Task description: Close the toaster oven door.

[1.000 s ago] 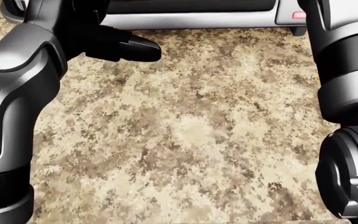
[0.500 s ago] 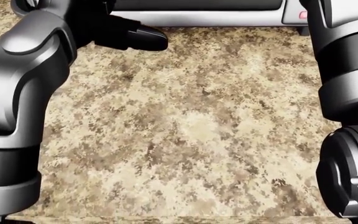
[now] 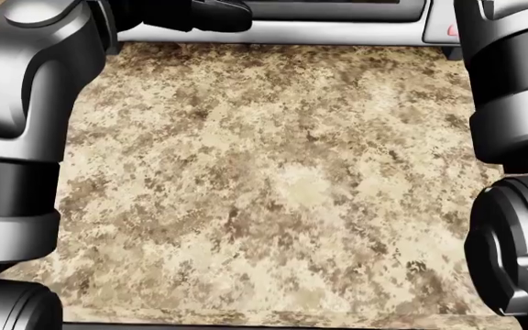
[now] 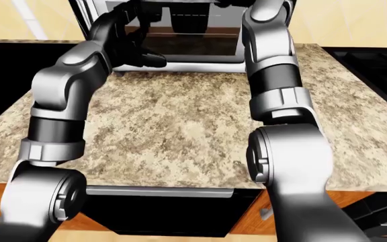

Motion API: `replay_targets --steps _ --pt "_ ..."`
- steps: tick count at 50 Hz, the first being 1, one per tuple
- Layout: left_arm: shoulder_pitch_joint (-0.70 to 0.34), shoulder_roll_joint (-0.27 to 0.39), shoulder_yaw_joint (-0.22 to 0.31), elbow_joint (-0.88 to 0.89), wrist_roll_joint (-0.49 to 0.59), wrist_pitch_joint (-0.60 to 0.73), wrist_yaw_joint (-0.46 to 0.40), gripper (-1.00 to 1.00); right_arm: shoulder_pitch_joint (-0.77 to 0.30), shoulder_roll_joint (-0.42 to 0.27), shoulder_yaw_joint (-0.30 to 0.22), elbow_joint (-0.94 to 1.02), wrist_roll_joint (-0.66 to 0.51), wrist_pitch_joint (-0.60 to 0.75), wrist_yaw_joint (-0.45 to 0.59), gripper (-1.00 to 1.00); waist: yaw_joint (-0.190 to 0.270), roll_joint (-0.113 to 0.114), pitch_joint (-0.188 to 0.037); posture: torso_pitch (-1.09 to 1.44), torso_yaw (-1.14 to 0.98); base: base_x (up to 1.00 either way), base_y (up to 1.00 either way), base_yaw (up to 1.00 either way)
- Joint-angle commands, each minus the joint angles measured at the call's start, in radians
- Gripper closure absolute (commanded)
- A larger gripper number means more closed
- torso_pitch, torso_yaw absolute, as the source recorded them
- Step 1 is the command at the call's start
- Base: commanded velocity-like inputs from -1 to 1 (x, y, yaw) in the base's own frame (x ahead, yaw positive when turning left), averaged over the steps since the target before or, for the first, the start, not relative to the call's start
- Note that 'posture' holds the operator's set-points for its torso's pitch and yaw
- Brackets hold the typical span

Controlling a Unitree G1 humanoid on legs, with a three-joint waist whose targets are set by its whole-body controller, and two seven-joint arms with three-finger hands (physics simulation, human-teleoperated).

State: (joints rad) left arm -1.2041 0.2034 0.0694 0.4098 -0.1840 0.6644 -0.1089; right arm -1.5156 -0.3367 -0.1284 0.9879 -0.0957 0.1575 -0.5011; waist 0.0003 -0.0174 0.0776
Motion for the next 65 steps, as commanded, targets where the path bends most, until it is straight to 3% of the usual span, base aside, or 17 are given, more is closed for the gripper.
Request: replay_targets --steps 1,10,43,65 --pt "-0.072 0.025 0.033 -0.054 0.009 -0.096 0.020 -1.00 -0.040 -0.013 -0.001 -0.037 -0.007 -0.030 0.000 -1.00 0.004 -0.004 -0.043 0.00 0.00 0.00 0.00 0.00" --pt "-0.114 0.033 0.032 0.021 0.009 -0.131 0.011 -1.00 -0.032 -0.013 0.000 -0.049 -0.008 -0.021 -0.005 -1.00 0.005 -0.013 -0.049 0.00 0.00 0.00 0.00 0.00" --pt "-0.226 0.052 0.027 0.232 0.054 -0.218 -0.059 -1.00 -0.041 -0.017 0.001 -0.046 -0.011 -0.011 -0.011 -1.00 0.006 -0.009 -0.047 0.00 0.00 0.00 0.00 0.00" --pt "-0.359 0.063 0.038 0.599 0.110 -0.403 -0.130 -1.00 -0.009 -0.019 -0.005 -0.088 -0.001 0.010 -0.015 -1.00 0.004 -0.011 -0.051 0.00 0.00 0.00 0.00 0.00"
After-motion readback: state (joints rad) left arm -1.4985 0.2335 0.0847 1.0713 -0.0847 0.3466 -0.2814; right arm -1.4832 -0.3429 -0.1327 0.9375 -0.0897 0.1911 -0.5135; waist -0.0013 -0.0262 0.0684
